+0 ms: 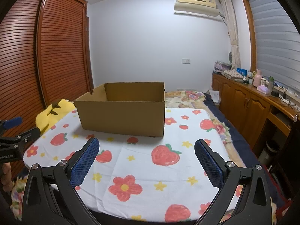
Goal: Organize snacks
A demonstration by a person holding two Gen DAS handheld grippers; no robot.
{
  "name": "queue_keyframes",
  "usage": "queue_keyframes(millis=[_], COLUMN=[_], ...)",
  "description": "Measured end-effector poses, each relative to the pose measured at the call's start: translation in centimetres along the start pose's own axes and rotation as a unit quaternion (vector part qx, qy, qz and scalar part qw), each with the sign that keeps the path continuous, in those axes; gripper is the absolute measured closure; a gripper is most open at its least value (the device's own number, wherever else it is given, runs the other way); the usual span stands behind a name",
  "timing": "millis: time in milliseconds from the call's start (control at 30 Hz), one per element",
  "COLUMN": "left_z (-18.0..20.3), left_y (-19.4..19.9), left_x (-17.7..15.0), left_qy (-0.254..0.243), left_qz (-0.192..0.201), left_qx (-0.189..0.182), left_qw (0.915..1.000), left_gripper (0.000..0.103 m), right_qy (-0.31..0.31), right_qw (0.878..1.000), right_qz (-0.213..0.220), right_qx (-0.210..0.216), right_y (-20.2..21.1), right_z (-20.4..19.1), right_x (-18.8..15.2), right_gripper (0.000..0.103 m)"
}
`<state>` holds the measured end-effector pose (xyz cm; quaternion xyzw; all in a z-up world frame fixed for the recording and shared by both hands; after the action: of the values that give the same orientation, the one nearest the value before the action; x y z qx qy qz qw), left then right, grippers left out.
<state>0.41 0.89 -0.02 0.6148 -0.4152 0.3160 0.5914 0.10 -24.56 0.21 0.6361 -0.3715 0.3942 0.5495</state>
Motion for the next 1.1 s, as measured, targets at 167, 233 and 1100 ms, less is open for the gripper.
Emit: queue_keyframes(millis=[167,233,1100], left_z=[-0.1,-0.1,-0.06], left_y=[0.23,0.26,0.3], left_x=[0.15,0.16,0.16], left_qy=[0.002,0.002,0.002], left_qz=[0.003,0.003,0.004], left_qx=[0.001,0.001,0.002], left_qw=[1.0,1.0,1.0], left_gripper=[0.0,0.0,0.0], right_qy=[-0.001,0.0,-0.001], right_qw=[1.0,1.0,1.0], right_qz=[0.001,0.001,0.003], right_qx=[0.002,0.001,0.001], right_y=[0.08,0.0,0.11], right_z=[-0.07,-0.13,0.03], right_x=[0.07,0.11,0.16], right_gripper=[0.0,0.0,0.0])
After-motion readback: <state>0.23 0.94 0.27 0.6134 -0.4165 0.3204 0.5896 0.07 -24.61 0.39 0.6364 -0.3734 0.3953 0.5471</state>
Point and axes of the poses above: each gripper's, at about its wrist camera, not at the fingertips, and y roughly against the way its jaws point, z to its right, x to its top, the point moved 1 cm from there along -y, roughly the way its jaws point, and after that the axes turned 4 degrees about -y, right-handed, at the moved point
